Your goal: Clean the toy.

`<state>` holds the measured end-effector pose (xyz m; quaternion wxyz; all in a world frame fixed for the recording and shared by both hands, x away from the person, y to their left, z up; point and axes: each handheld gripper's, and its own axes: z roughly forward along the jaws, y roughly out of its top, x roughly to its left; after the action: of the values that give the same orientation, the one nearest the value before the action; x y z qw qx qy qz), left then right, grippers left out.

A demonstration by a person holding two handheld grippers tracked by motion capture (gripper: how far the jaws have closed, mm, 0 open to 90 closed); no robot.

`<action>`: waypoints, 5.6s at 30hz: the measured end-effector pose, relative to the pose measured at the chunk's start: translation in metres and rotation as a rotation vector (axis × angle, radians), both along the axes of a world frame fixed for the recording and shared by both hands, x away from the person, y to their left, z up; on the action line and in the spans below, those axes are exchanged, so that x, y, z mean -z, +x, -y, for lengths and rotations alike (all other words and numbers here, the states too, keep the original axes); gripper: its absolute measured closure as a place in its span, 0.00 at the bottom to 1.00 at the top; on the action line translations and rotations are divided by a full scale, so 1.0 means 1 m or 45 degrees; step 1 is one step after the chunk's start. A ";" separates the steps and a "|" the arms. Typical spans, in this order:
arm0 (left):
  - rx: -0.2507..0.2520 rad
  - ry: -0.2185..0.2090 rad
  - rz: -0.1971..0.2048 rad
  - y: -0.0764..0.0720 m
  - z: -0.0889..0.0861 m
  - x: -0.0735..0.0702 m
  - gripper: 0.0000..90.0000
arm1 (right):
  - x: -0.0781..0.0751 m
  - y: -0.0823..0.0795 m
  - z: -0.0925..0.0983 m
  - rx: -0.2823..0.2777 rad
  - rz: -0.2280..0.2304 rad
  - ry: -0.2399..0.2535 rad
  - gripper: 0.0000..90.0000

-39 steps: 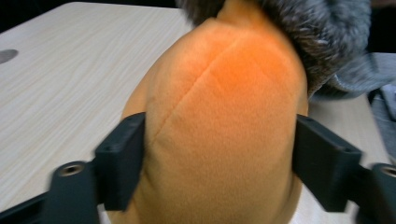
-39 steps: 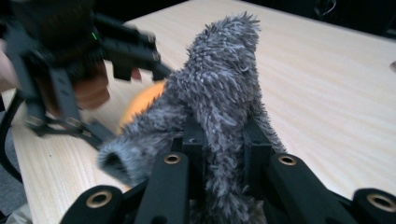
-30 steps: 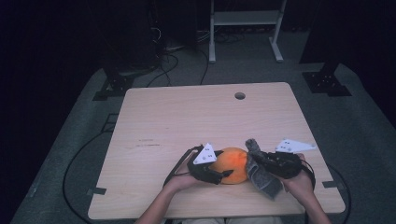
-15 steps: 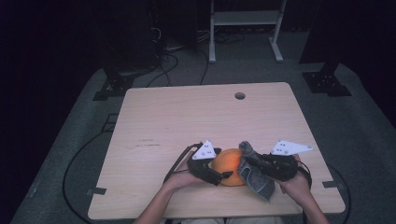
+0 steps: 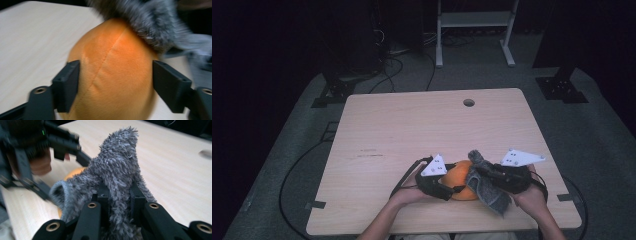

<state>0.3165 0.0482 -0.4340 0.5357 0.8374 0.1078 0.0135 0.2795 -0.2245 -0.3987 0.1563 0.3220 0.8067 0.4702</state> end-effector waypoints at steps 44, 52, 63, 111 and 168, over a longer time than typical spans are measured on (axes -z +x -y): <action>-0.135 0.033 0.139 -0.002 0.004 -0.005 0.36 | 0.017 0.012 0.024 0.087 -0.080 0.034 0.83; -0.198 0.113 0.217 -0.007 0.003 -0.023 0.38 | -0.017 -0.005 0.009 0.007 0.022 0.140 0.84; -0.101 0.049 0.183 -0.004 0.000 -0.017 0.18 | 0.011 0.003 0.002 0.001 -0.060 0.064 0.84; -0.086 0.120 0.110 0.002 0.004 0.000 0.15 | 0.005 0.001 -0.007 -0.009 0.005 0.065 0.83; -0.211 0.073 0.108 0.003 0.011 0.009 0.23 | 0.020 0.013 0.023 0.167 -0.044 -0.018 0.84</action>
<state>0.3191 0.0367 -0.4430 0.5128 0.8392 0.1537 0.0963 0.2923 -0.2475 -0.4186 0.1754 0.3811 0.7898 0.4475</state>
